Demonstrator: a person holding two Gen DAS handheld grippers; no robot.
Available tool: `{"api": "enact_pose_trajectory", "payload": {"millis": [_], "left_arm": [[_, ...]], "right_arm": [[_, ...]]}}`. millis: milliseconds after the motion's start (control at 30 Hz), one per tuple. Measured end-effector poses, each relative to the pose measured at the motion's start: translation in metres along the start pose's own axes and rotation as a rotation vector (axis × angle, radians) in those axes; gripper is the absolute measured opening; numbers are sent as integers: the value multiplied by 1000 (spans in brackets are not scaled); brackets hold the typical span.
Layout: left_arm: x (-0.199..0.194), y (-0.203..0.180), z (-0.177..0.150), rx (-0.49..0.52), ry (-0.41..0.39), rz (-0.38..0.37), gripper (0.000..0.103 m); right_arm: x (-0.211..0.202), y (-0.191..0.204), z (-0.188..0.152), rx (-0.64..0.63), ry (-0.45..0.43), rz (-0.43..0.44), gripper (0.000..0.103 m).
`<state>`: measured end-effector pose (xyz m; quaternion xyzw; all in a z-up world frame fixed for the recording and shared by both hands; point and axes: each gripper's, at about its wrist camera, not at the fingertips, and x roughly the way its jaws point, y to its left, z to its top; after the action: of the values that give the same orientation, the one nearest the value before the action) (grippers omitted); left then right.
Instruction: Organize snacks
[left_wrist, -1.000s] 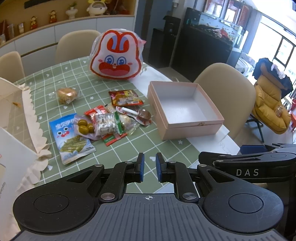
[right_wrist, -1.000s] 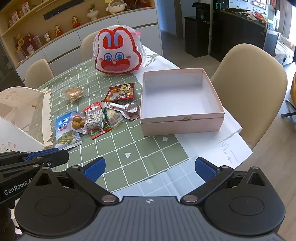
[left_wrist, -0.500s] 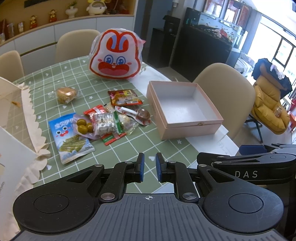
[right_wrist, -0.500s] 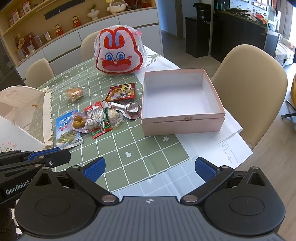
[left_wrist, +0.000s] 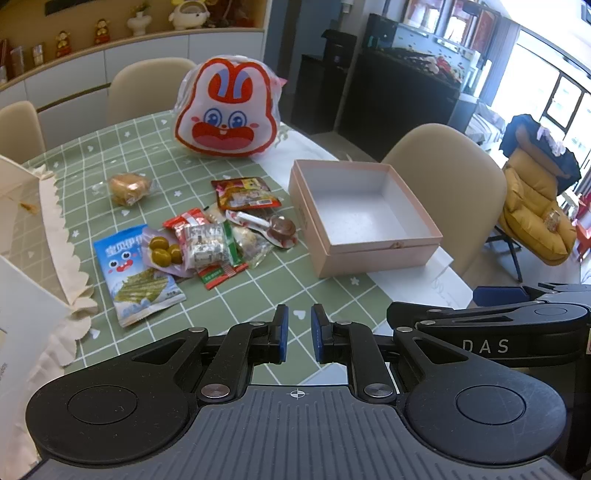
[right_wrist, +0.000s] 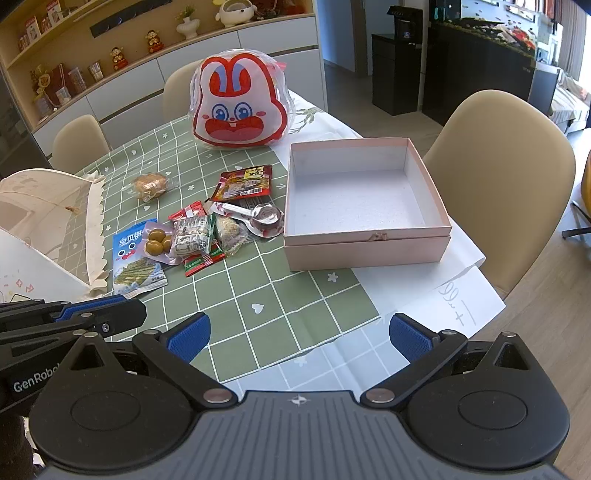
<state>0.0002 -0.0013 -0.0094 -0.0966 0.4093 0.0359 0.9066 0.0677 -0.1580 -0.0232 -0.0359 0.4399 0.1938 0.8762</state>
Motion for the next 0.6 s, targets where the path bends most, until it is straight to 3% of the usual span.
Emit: {"api": "enact_pose_trajectory", "payload": {"millis": [600], "left_arm": [[-1,1,-1,-7,5,0,17]], "right_arm": [[0,-3,-1,6,-6,-5,103]]}}
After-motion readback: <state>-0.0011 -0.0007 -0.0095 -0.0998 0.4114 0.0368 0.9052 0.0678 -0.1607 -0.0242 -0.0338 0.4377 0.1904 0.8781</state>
